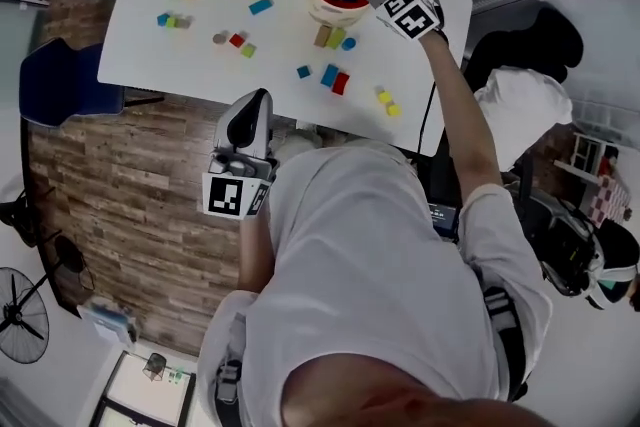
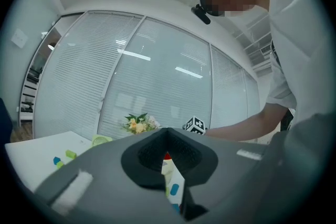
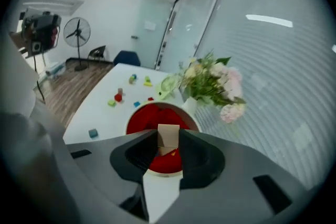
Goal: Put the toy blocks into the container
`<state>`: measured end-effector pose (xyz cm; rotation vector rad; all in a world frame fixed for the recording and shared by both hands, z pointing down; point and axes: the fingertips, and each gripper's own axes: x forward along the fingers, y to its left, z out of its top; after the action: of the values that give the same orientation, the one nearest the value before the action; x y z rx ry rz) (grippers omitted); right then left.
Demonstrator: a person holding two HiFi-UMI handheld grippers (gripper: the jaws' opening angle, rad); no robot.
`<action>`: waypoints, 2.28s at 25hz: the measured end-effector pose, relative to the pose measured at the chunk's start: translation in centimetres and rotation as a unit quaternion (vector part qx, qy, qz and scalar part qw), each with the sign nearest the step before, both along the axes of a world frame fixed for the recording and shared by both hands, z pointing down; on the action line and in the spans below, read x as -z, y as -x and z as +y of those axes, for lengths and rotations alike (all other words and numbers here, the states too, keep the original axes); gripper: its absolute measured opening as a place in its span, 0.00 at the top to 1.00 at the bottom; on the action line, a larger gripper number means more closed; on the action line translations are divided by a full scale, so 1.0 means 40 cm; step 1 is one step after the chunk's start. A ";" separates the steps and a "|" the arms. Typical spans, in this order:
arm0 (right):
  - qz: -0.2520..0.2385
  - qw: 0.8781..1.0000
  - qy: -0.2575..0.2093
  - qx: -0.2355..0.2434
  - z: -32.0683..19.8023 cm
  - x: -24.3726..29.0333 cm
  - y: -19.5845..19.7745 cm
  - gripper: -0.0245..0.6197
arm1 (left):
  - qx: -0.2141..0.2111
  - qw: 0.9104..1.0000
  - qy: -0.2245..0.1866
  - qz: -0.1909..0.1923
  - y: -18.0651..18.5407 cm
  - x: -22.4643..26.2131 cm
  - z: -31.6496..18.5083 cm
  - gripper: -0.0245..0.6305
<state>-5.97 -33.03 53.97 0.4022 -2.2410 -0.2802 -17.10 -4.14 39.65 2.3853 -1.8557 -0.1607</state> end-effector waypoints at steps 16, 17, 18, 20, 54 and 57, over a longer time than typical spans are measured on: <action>0.188 0.978 0.026 0.081 -0.084 -0.199 0.097 0.50 | 0.069 0.998 0.003 -0.004 0.028 0.007 0.073 0.96; 0.176 0.981 0.027 0.072 -0.088 -0.189 0.095 0.49 | 0.065 0.998 0.002 -0.004 0.022 0.008 0.068 0.96; 0.166 0.984 0.029 0.063 -0.090 -0.180 0.090 0.49 | 0.060 0.998 0.001 -0.005 0.016 0.010 0.063 0.96; 0.133 0.989 0.036 0.052 -0.083 -0.153 0.083 0.49 | 0.048 0.999 0.000 -0.007 0.004 0.013 0.052 0.96; -0.131 0.957 0.107 -0.235 0.574 -0.244 -0.521 0.64 | -0.111 0.993 0.008 -0.026 -0.234 0.022 -0.035 0.96; -0.094 0.957 0.146 -0.234 0.598 -0.358 -0.523 0.52 | -0.081 0.996 0.022 -0.033 -0.224 0.012 0.012 0.96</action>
<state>14.95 -9.12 68.29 0.8037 -2.2430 0.3476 -8.13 -3.68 39.17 2.5255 -1.6623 -0.0264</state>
